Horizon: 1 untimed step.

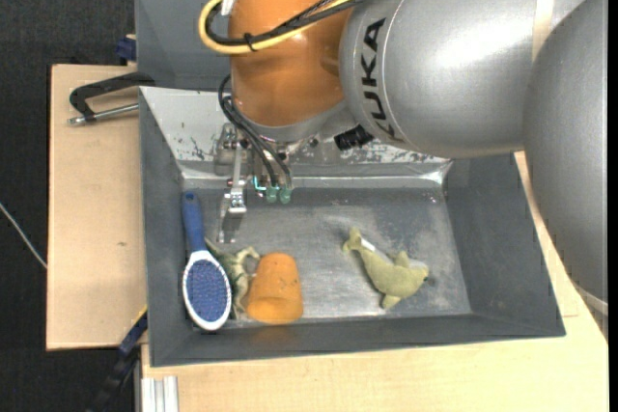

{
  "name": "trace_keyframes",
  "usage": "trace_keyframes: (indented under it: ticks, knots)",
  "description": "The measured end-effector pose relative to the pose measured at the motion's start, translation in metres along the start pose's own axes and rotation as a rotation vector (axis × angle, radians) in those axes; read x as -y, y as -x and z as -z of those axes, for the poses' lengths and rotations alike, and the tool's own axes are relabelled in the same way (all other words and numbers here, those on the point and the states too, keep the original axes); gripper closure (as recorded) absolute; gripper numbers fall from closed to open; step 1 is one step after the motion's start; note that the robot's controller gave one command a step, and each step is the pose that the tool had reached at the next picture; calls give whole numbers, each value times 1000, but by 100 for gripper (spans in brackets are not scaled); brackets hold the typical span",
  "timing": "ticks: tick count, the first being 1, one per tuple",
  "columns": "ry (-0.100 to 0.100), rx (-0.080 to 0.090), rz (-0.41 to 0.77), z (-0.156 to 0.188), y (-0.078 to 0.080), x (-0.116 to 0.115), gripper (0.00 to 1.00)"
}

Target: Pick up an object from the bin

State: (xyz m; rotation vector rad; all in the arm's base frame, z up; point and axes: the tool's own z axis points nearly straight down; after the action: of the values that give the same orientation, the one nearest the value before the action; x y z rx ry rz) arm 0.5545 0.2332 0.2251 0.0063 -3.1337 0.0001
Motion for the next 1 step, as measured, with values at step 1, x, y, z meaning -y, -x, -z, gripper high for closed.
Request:
trace_keyframes:
  ticks: [1]
  knots:
    - [-3,0,48,-117,-65,63,0]
